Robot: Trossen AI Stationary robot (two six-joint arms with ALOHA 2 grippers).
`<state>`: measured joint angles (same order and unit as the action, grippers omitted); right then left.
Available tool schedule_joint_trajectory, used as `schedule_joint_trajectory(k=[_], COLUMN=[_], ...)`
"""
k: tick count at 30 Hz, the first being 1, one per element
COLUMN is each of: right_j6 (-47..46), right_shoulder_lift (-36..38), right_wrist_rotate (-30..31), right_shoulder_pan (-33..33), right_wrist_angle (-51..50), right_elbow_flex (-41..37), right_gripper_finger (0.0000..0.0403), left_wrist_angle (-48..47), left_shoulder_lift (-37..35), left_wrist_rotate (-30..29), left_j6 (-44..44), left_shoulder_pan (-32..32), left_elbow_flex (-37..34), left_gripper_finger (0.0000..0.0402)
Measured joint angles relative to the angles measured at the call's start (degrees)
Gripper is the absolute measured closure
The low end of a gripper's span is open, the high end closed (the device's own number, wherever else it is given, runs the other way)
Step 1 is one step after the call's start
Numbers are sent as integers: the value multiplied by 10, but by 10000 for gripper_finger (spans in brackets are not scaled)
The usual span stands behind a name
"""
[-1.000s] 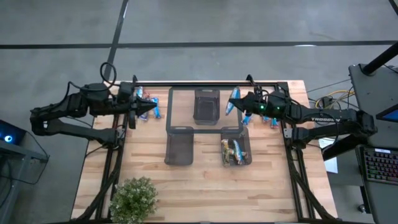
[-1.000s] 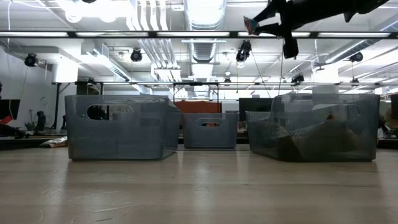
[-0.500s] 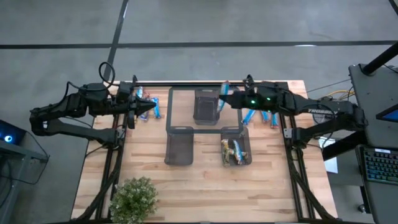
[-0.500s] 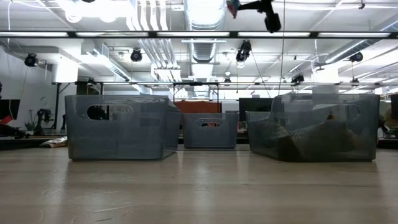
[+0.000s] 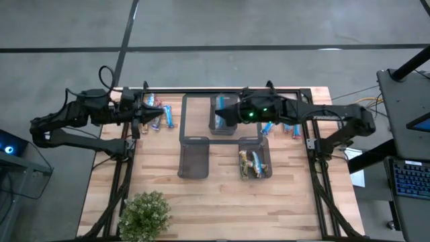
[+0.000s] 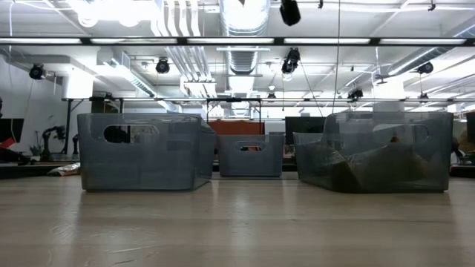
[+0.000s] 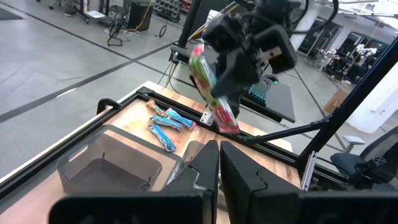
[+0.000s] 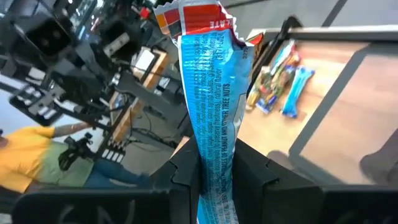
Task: Pick and place Granola Bars by type
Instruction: Put the red granola bar into the bottom left black bin
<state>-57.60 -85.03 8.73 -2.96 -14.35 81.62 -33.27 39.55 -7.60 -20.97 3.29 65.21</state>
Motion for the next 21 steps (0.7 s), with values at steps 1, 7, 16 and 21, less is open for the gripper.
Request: schedule_joint_trajectory(k=[1, 7, 16, 21], right_j6=[-6, -37, -111, -145], right_shoulder_lift=[-8, -55, -126, -155], right_wrist_rotate=[-1, -2, -2, -2], right_shoulder_pan=[5, 38, 80, 94], right_wrist_angle=[-1, -1, 3, 18], right_elbow_flex=[4, 30, 56, 60], right_gripper_finger=[344, 344, 344, 344], left_wrist_angle=[-1, -27, -42, -43], left_shoulder_lift=[-2, -10, -12, -13], left_wrist_rotate=[0, 0, 0, 0], left_j6=[0, 0, 8, 10], left_shoulder_pan=[0, 0, 0, 0], left_elbow_flex=[0, 0, 0, 0], left_gripper_finger=[401, 401, 401, 401])
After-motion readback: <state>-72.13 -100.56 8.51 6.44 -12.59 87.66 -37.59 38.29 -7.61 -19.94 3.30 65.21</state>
